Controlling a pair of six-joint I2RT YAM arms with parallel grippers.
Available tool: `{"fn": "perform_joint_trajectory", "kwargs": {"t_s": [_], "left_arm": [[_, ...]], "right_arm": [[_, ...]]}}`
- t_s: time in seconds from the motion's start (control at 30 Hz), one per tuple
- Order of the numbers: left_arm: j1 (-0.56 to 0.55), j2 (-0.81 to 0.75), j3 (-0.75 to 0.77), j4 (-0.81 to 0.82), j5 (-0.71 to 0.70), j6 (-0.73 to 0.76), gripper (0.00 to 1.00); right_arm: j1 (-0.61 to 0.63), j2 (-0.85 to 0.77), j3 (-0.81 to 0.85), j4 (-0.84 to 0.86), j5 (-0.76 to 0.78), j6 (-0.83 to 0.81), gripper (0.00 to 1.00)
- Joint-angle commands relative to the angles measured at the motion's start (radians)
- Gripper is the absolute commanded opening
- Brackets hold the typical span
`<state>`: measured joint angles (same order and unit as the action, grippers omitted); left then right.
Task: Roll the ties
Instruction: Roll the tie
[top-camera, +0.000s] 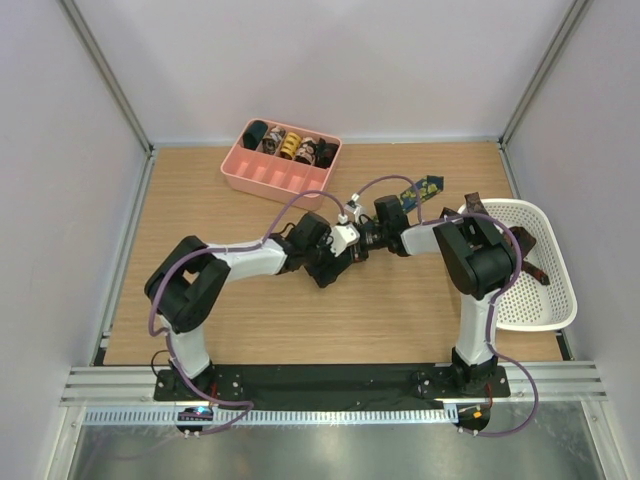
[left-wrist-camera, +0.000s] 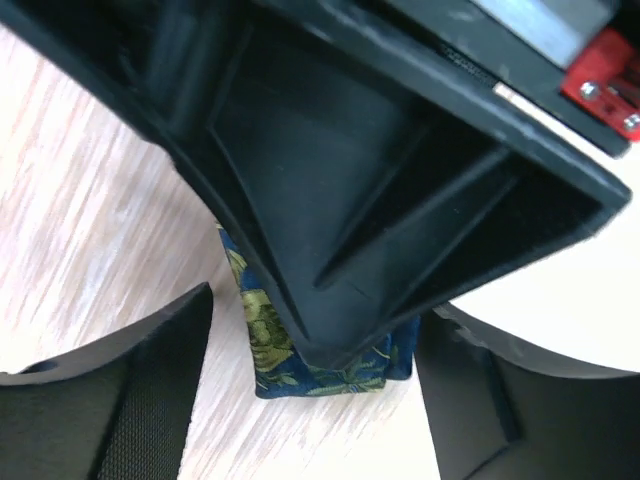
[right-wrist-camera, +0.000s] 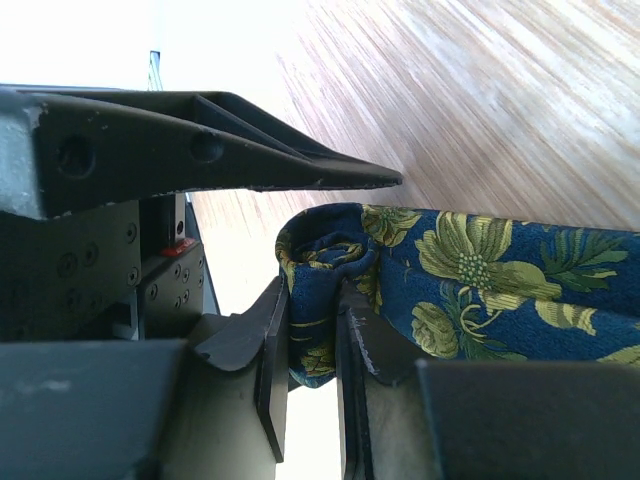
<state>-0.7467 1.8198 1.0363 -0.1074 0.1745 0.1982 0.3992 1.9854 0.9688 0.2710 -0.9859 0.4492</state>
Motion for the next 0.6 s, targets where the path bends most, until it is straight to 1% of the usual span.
{"fn": "perform_joint_trajectory", "kwargs": {"t_s": [0.0, 0.03, 0.07, 0.13, 0.17, 0.2, 0.4, 0.43, 0.53, 0.57], "left_arm": [[-0.003, 0.024, 0.036, -0.049, -0.033, 0.027, 0.75], [-0.003, 0.03, 0.041, -0.055, -0.036, 0.027, 0.74], [-0.003, 0.033, 0.047, -0.066, -0.035, 0.03, 0.68], [-0.002, 0.044, 0.054, -0.075, -0.035, 0.03, 0.63], [-0.002, 0.047, 0.056, -0.087, -0.036, 0.027, 0.59], [-0.003, 0.05, 0.059, -0.092, -0.035, 0.027, 0.57], [-0.003, 0.038, 0.053, -0.121, -0.009, 0.009, 0.56], [-0.003, 0.036, 0.053, -0.124, -0.006, 0.004, 0.55], [-0.003, 0.039, 0.057, -0.138, 0.002, 0.0, 0.52], [-0.005, 0.041, 0.06, -0.144, 0.006, -0.002, 0.5]], "right_arm": [[-0.008, 0.006, -0.007, 0.056, -0.01, 0.011, 0.02], [-0.008, 0.006, -0.005, 0.059, -0.011, 0.013, 0.02], [-0.008, 0.007, -0.005, 0.059, -0.01, 0.013, 0.02], [-0.014, 0.006, -0.002, 0.059, -0.011, 0.016, 0.04], [-0.014, 0.006, -0.004, 0.059, -0.011, 0.017, 0.05], [-0.016, 0.004, -0.007, 0.06, -0.01, 0.017, 0.06], [-0.028, -0.019, -0.004, 0.045, 0.01, 0.026, 0.15], [-0.026, -0.022, -0.002, 0.022, 0.021, 0.022, 0.23], [-0.026, -0.036, -0.005, -0.028, 0.061, -0.009, 0.33], [-0.026, -0.037, -0.002, -0.051, 0.076, -0.024, 0.34]]}}
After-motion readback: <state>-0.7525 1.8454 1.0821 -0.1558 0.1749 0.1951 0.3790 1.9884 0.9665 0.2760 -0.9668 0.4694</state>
